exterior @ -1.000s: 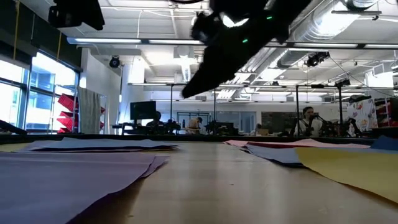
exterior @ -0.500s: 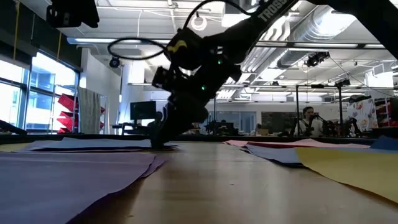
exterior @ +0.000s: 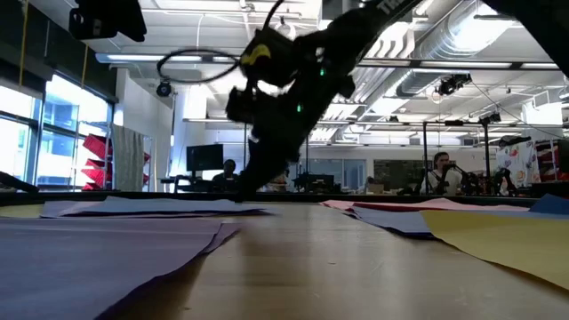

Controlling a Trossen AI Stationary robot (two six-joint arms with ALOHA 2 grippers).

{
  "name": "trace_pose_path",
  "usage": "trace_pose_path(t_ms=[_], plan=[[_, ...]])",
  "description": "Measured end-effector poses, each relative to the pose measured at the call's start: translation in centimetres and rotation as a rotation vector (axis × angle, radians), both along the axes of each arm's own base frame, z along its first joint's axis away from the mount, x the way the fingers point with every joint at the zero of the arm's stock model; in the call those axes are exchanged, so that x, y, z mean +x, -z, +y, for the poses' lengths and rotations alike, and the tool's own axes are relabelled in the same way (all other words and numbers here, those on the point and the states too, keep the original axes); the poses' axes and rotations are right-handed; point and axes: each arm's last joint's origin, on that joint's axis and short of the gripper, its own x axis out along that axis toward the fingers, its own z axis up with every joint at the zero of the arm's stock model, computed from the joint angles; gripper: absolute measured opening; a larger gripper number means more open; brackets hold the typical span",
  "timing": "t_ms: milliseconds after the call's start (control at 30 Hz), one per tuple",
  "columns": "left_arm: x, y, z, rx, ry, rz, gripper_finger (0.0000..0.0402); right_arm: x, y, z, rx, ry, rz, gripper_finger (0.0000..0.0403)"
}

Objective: Organize paper
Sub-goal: Stack the blue paper on the middle right of the table

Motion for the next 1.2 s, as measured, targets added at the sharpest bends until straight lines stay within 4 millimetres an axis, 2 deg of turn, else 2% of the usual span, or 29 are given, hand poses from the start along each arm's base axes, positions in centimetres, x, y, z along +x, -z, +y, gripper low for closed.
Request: trace_pose_path(t_ms=[167, 233, 367, 467, 633, 733, 833, 933, 1000, 1067, 1200], plan=[[-0.3, -0.3, 0.2, 0.044, 0.002, -0.024, 0.0026, -0.9, -3.9, 0.1, 0.072, 0.023, -0.056, 0.0], [-0.4, -0.4, 0.3, 0.054, 0.007, -0.027, 0.0026, -1.1, -4.4, 0.1, 0.056, -0.001, -0.06, 0.0001], [-0.4, -0.5, 0.3, 0.061, 0.019, -0.028, 0.0026, -1.4, -3.6, 0.6, -0.059, -0.102, -0.015, 0.0021], [-0.5, -0.4, 0.3, 0.061, 0.02, -0.028, 0.0026, -1.0, -2.8, 0.6, -0.104, -0.166, -0.029, 0.0069], [-0.5, -0.4, 0.3, 0.055, 0.025, -0.026, 0.0026, 0.6, -1.2, 0.1, -0.123, -0.176, -0.138, 0.0192], [-0.5, -0.4, 0.2, 0.054, 0.025, -0.026, 0.0026, 1.9, 0.5, -0.1, -0.118, -0.133, -0.206, 0.0265], [-0.4, -0.4, 0.2, 0.05, 0.02, -0.028, 0.0026, 2.4, 2.9, -0.3, -0.087, -0.097, -0.187, 0.0302], [-0.4, -0.4, 0.2, 0.034, 0.001, -0.03, 0.0026, 2.5, 5.2, -0.4, -0.067, -0.057, -0.136, 0.0295], [-0.4, -0.5, 0.2, 0.023, -0.01, -0.032, 0.0026, 2.5, 5.6, -0.4, -0.052, -0.035, -0.119, 0.0269], [-0.4, -0.4, 0.2, 0.017, -0.019, -0.033, 0.0026, 2.4, 5.7, -0.3, -0.049, -0.026, -0.104, 0.0228], [-0.5, -0.4, 0.2, 0.015, -0.021, -0.032, 0.0026, 2.3, 5.4, 0.6, -0.08, -0.018, -0.09, 0.0114]])
